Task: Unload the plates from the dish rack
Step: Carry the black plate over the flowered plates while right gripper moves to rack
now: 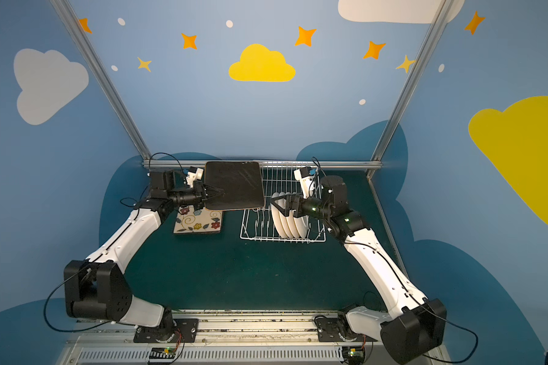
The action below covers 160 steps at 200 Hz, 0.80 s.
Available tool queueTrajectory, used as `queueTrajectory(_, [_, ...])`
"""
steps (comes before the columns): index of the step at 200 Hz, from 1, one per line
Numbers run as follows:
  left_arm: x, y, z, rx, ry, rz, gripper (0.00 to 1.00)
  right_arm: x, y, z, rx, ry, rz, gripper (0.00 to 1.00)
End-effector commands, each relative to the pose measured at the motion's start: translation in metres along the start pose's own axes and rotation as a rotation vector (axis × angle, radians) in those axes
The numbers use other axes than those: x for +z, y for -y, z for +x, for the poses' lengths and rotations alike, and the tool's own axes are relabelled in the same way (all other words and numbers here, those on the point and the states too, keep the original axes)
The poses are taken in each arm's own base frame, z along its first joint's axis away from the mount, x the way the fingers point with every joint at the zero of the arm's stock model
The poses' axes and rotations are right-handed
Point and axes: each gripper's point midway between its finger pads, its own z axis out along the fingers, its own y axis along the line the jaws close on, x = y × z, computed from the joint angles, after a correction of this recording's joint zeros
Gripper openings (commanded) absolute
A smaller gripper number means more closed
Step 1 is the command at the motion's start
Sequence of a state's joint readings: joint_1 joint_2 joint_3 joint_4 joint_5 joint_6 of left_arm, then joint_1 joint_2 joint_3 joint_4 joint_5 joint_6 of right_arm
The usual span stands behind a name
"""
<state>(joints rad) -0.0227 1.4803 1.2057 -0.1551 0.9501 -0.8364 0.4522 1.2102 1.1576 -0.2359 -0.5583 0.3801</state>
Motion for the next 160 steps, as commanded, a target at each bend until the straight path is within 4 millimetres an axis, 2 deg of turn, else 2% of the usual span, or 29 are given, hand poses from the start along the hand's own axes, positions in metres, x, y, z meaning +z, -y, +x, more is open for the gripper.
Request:
queueTrajectory(1, [-0.032,0.05,-0.005,0.224,-0.004,0.119,0.03,-0.005,-0.01,-0.009,-0.147,0.045,0.061,0.9])
queueTrajectory(23, [-0.053,0.04,-0.015,0.276,0.033,0.068,0.03,-0.001,-0.021,-0.004,-0.238,0.051,0.072,0.9])
queueTrajectory(64, [-0.083,-0.001,-0.03,0.282,0.079,-0.097,0.03,0.013,-0.032,0.014,-0.415,0.002,0.128,0.91])
queueTrajectory(88, [-0.097,-0.009,-0.039,0.237,0.095,-0.022,0.03,0.023,-0.034,0.026,-0.478,-0.046,0.16,0.9])
queueTrajectory(133, [-0.108,-0.057,-0.05,0.196,0.063,-0.087,0.03,0.039,-0.041,0.04,-0.541,-0.099,0.162,0.9])
queueTrajectory(160, [-0.109,-0.096,-0.055,0.19,0.017,-0.245,0.03,0.043,-0.041,0.042,-0.566,-0.11,0.176,0.91])
